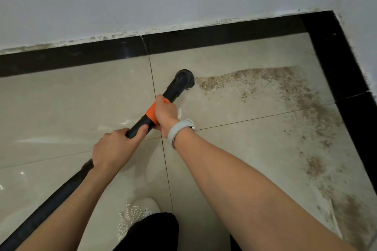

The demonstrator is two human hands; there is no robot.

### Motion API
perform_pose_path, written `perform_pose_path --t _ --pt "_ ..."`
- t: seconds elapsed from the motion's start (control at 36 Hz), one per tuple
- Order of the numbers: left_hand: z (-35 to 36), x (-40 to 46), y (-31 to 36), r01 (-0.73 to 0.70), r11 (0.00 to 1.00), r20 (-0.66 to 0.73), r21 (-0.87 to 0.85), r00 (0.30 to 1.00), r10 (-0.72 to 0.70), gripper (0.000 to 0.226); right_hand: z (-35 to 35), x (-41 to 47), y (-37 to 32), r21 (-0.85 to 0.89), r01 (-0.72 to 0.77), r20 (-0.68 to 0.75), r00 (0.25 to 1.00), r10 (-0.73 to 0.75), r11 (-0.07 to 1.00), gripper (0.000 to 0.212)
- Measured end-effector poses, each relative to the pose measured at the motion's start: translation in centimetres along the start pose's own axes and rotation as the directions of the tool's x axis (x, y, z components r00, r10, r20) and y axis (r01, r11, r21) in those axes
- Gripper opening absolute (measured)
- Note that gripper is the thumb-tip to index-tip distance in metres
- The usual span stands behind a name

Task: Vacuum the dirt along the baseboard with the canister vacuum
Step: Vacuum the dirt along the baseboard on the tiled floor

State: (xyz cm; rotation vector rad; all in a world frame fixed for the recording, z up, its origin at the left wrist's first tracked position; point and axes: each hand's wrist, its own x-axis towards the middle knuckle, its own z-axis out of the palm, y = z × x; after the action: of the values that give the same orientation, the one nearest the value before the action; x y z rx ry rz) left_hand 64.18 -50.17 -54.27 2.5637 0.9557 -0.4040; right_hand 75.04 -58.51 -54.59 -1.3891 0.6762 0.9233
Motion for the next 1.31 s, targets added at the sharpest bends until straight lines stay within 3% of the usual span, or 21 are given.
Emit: perform_pose_path --t 0.28,0.44,0.56,0.72,0.94,1.31 --pt "-0.3 1.7 1.2 0.018 0.988 0.081 -0.154 0.997 -0.006 0.065 0.4 1.0 -1.7 -0.074 0.057 -0.042 0.997 -0.061 0.996 0.026" --pt "0.8 0.3 2.2 -0.069 0.994 0.101 -0.087 0.992 0.077 0.062 -2.0 1.2 0.0 -0.06 0.044 -0.134 0.99 -0.052 0.997 0.025" --pt "1.5 -1.0 2.3 -0.084 0.995 0.105 -0.055 0.99 0.089 0.06 -2.8 1.2 1.4 -0.037 0.024 -0.17 0.985 -0.03 0.999 0.041" --pt "2.2 -2.5 2.0 -0.123 0.992 0.142 -0.019 0.982 0.125 0.057 -4.2 1.0 3.7 -0.001 -0.002 -0.206 0.979 0.001 1.0 0.046" --pt "3.1 -1.9 4.2 -0.012 0.984 0.134 -0.175 0.99 0.036 0.061 -4.9 1.8 0.7 -0.1 0.055 -0.147 0.987 -0.069 0.994 0.038" --pt "3.7 -2.1 9.5 -0.097 0.99 0.206 -0.102 0.972 0.117 0.058 -11.2 2.4 -1.7 -0.024 -0.035 -0.026 0.999 0.035 0.999 0.024"
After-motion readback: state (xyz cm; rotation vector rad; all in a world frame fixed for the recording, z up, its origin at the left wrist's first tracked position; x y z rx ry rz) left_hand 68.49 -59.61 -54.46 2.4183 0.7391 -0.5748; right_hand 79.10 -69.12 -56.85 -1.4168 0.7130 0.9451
